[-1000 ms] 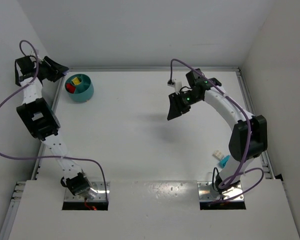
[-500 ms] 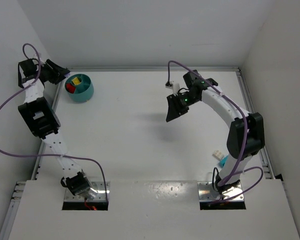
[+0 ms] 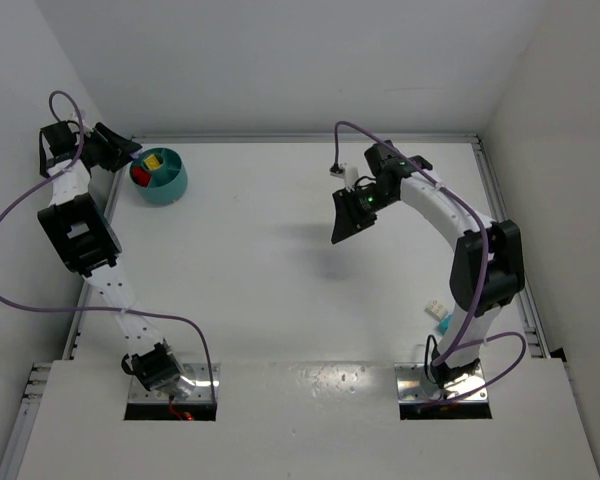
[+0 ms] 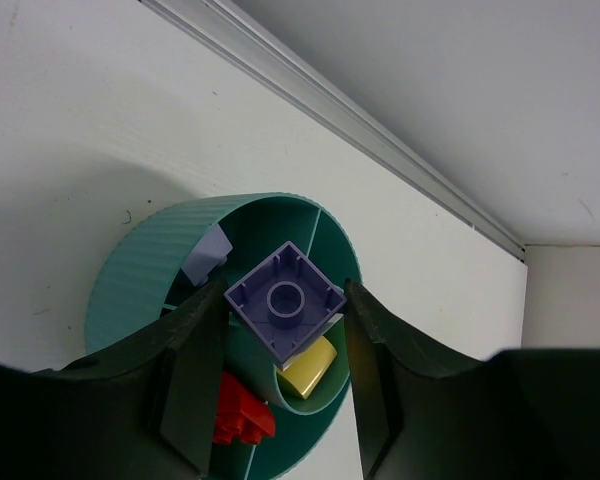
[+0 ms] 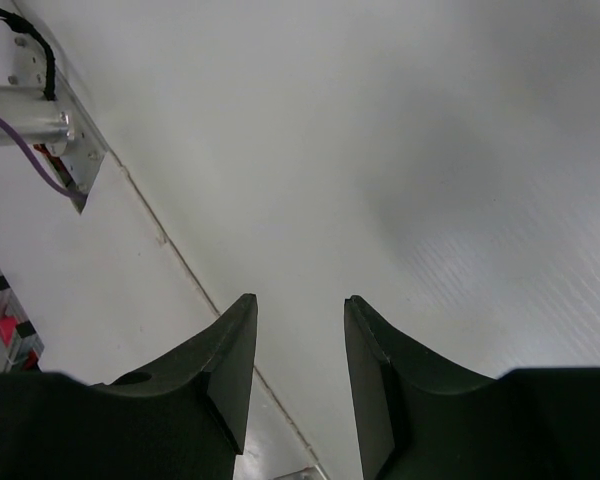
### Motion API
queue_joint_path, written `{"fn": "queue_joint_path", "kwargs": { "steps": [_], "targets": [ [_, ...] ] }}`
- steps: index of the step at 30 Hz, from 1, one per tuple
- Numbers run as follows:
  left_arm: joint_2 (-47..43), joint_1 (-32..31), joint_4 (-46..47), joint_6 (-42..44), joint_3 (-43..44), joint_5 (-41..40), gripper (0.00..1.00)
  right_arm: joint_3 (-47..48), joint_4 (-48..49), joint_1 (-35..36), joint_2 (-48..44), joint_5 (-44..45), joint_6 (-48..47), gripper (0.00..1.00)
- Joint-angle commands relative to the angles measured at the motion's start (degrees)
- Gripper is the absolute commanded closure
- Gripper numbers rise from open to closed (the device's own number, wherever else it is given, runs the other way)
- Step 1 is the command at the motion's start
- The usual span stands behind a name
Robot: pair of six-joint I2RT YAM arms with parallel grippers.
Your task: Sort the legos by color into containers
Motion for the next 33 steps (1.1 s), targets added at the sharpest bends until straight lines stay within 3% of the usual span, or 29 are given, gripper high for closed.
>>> {"fn": "queue_joint_path", "kwargs": {
  "steps": [1, 2, 6, 11, 14, 19, 23, 26, 28, 30, 33],
  "targets": [
    [0.8, 0.5, 2.0, 1.1, 2.5, 0.5, 0.51, 2.6, 0.2, 0.2, 0.1, 0.0, 0.5, 0.59],
    [0.8, 0.5, 2.0, 1.1, 3.1, 0.5, 0.45, 2.6, 0.2, 0.2, 0.1, 0.0, 0.5, 0.59],
    [0.8, 0.5, 2.0, 1.1, 3.1, 0.5, 0.40, 2.6, 0.2, 0.2, 0.1, 0.0, 0.5, 0.59],
    [0.3, 0.5, 2.0, 1.6, 3.1, 1.1, 0.28, 2.6, 0.2, 0.2, 0.1, 0.0, 1.0, 0.59],
    [-0.5, 0.5, 3.1, 2.2, 3.1, 1.7, 0.27, 2.6, 0.2, 0.2, 0.1, 0.0, 1.0, 0.59],
    [-8.4, 0.5, 10.5, 1.1, -5.0, 3.0, 0.27, 1.8, 0.2, 0.2, -2.2, 1.6, 0.5, 0.60],
    [-19.3, -1.3, 8.9, 7.9, -10.0, 3.5, 0.27, -3.1, 0.2, -0.9, -8.7, 9.4, -1.0, 0.62],
    [-27.0, -4.5, 0.3, 20.8, -12.0, 1.8, 0.25, -8.8, -2.1, -1.5, -15.0, 18.3, -5.9, 0.62],
    [-34.2, -8.0, -5.1, 32.0, -13.2, 0.2, 0.15, -15.6, -4.4, -3.0, -19.7, 24.1, -10.5, 0.60],
    [-41.3, -12.4, -11.4, 39.6, -14.8, -3.6, 0.00, -20.5, -5.0, -5.9, -23.6, 26.7, -12.9, 0.56],
    [-47.2, -17.9, -17.8, 45.7, -19.0, -6.6, 0.00, -26.4, -7.1, -9.7, -30.4, 31.1, -17.9, 0.40]
  ]
}}
